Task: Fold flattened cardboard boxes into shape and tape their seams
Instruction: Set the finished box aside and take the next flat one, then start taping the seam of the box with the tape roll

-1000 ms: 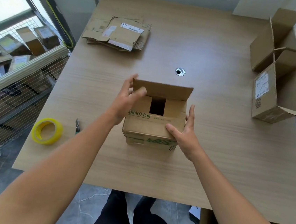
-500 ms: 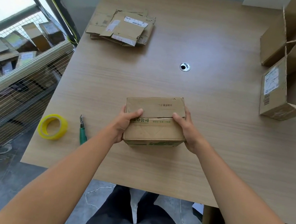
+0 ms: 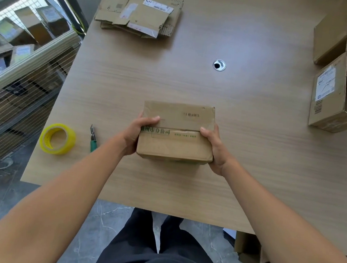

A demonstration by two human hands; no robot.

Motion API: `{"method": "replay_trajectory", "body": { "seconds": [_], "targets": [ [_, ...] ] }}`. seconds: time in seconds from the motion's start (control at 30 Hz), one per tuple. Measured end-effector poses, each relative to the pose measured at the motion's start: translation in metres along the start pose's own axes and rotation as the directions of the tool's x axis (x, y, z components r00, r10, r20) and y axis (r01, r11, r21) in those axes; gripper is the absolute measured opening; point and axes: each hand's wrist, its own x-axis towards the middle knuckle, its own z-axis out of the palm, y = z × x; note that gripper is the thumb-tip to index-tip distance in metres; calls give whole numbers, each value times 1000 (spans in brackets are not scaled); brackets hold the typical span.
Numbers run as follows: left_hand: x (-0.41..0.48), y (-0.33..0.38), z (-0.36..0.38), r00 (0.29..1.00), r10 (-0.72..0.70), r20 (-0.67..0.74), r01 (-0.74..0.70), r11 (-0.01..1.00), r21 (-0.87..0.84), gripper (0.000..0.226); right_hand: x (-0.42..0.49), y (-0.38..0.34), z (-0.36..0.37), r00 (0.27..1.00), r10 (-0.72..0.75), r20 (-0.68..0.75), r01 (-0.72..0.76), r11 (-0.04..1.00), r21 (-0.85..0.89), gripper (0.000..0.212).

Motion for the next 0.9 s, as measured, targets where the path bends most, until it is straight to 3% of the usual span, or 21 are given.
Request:
{"method": "replay_trajectory", "body": {
  "seconds": [0.13,0.2,0.27,0.3,0.33,0.4,0.43,0.47,0.53,0.6,0.63,0.7,0.77,0.8,0.83,0.9],
  "targets": [
    [-14,-36,-9,988,-144,-45,148,985,93,89,-21,42,-9,996,85,-26,-85,996,-14,69],
    [-19,-57,-9,987,-144,-73,150,986,78,84,-31,62,-10,991,112,-77,-114,993,-16,70],
    [-15,-62,-11,988,50,-149,-26,987,158,68,-34,70,-7,991,40,-131,-47,998,-49,77],
    [-10,-59,-13,962,175,-208,-104,944,314,66,-33,69,-2,991,1,-137,-11,998,-66,81],
    [-6,-54,-13,927,285,-244,-139,864,484,68,-29,65,4,991,-20,-132,10,997,-73,84],
    [-2,-47,-15,867,425,-261,-164,738,655,83,-12,58,15,992,-50,-113,36,992,-124,80],
    [-1,-45,-17,840,480,-254,-165,671,723,90,-2,52,18,990,-68,-127,31,961,-277,78],
    [-1,-44,-22,818,528,-228,-150,579,802,92,8,44,21,986,-88,-140,3,858,-514,78],
    [1,-43,-33,823,542,-170,-116,455,883,88,18,32,21,968,-194,-158,-31,532,-846,80],
    [6,-41,-41,833,528,-163,-107,443,890,84,23,29,28,884,-465,52,192,259,-947,72],
    [10,-37,-41,836,524,-161,-115,454,884,82,24,31,38,834,-517,192,280,96,-955,69],
    [15,-27,-38,853,508,-124,-165,487,858,76,28,36,60,860,-390,327,295,-142,-945,67],
    [11,-20,-54,835,539,-110,-194,475,858,62,30,46,74,917,-291,274,198,-264,-944,69],
    [6,-18,-74,788,593,-163,-125,414,902,59,33,50,78,923,-293,251,160,-300,-940,69],
    [-4,-19,-102,715,650,-258,16,354,935,60,35,51,82,924,-299,238,139,-317,-938,69],
    [-34,-25,-168,555,668,-495,339,362,868,71,40,51,93,923,-306,235,132,-323,-937,69]
  ]
}}
